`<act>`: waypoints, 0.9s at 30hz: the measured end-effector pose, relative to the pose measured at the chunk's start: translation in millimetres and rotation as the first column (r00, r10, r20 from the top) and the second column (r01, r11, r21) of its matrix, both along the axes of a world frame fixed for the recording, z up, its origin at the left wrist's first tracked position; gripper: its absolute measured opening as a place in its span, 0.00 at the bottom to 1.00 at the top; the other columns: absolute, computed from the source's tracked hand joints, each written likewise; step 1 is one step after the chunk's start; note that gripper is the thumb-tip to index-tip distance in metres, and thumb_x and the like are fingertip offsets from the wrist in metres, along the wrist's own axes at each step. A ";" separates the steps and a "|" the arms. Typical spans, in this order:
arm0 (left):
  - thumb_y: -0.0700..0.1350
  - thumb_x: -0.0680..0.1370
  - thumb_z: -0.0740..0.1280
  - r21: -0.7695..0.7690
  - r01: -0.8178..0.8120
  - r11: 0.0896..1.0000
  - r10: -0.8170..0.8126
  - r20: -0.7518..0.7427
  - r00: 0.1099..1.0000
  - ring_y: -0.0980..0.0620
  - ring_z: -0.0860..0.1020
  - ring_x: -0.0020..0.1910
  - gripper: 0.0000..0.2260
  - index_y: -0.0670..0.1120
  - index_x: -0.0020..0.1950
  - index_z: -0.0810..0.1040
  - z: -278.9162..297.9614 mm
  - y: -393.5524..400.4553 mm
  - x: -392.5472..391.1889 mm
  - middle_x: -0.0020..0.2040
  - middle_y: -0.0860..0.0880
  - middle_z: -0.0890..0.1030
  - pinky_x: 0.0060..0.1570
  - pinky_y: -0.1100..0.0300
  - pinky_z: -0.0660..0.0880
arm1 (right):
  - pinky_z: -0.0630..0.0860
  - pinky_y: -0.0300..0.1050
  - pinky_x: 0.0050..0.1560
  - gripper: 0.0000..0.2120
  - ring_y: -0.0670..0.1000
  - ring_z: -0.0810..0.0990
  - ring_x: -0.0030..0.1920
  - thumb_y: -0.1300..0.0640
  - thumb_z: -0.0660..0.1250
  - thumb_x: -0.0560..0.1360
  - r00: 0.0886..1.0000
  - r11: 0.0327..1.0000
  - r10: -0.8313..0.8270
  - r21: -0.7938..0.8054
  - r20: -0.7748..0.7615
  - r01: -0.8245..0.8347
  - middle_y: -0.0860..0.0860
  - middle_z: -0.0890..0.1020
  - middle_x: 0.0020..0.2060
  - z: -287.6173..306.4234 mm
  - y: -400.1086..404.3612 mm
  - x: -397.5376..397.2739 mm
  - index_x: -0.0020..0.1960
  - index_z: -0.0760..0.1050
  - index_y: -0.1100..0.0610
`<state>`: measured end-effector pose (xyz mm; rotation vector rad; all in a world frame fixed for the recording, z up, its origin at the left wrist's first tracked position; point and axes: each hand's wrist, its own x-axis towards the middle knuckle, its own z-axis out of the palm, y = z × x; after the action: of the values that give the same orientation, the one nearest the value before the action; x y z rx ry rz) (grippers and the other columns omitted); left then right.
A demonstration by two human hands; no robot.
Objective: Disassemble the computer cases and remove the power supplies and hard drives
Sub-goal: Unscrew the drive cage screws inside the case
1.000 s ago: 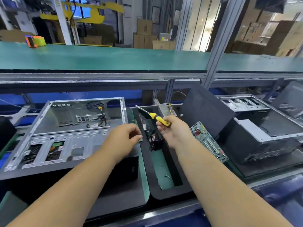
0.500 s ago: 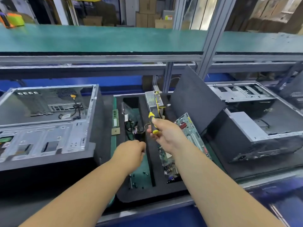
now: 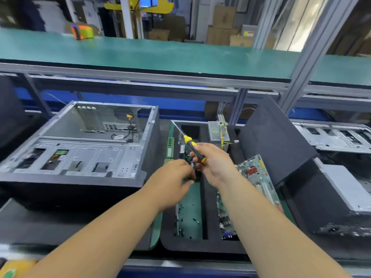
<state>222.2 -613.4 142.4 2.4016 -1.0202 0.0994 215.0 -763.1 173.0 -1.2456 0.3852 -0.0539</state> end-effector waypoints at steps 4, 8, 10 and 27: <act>0.41 0.75 0.69 -0.090 -0.069 0.994 0.074 0.062 0.995 0.49 0.75 0.48 0.01 0.46 0.46 0.80 33.5 43.4 13.8 0.46 0.50 0.78 0.51 0.53 0.72 | 0.69 0.37 0.26 0.02 0.45 0.75 0.28 0.62 0.66 0.79 0.997 0.998 0.058 -0.023 0.043 -0.057 0.51 0.81 0.32 15.0 41.8 19.9 0.48 0.77 0.58; 0.41 0.75 0.71 -0.160 -0.212 0.964 0.227 0.087 0.970 0.51 0.75 0.45 0.02 0.47 0.45 0.80 49.6 105.1 30.7 0.43 0.52 0.78 0.46 0.59 0.69 | 0.71 0.39 0.34 0.02 0.45 0.75 0.30 0.62 0.67 0.78 0.989 0.990 0.129 -0.071 0.070 -0.124 0.49 0.81 0.32 24.0 88.0 39.1 0.48 0.77 0.57; 0.41 0.75 0.71 -0.204 -0.301 0.932 0.317 0.052 0.947 0.54 0.75 0.44 0.02 0.48 0.45 0.80 50.2 141.0 38.5 0.43 0.54 0.77 0.46 0.59 0.69 | 0.71 0.39 0.35 0.02 0.45 0.75 0.31 0.62 0.67 0.78 0.984 0.981 0.163 -0.114 0.064 -0.155 0.47 0.81 0.30 26.2 114.0 48.1 0.48 0.78 0.57; 0.42 0.74 0.71 -0.249 -0.625 0.740 0.605 -0.159 0.780 0.66 0.72 0.49 0.08 0.57 0.46 0.79 19.4 384.8 93.3 0.46 0.60 0.76 0.45 0.75 0.65 | 0.74 0.41 0.39 0.05 0.48 0.78 0.34 0.60 0.72 0.74 0.973 0.926 0.212 -0.336 0.090 -0.171 0.48 0.82 0.32 25.1 312.5 108.2 0.40 0.83 0.53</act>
<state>315.5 -228.6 161.7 2.3425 -0.1134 0.3734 323.2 -450.7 198.1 -1.5953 0.1451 -0.0284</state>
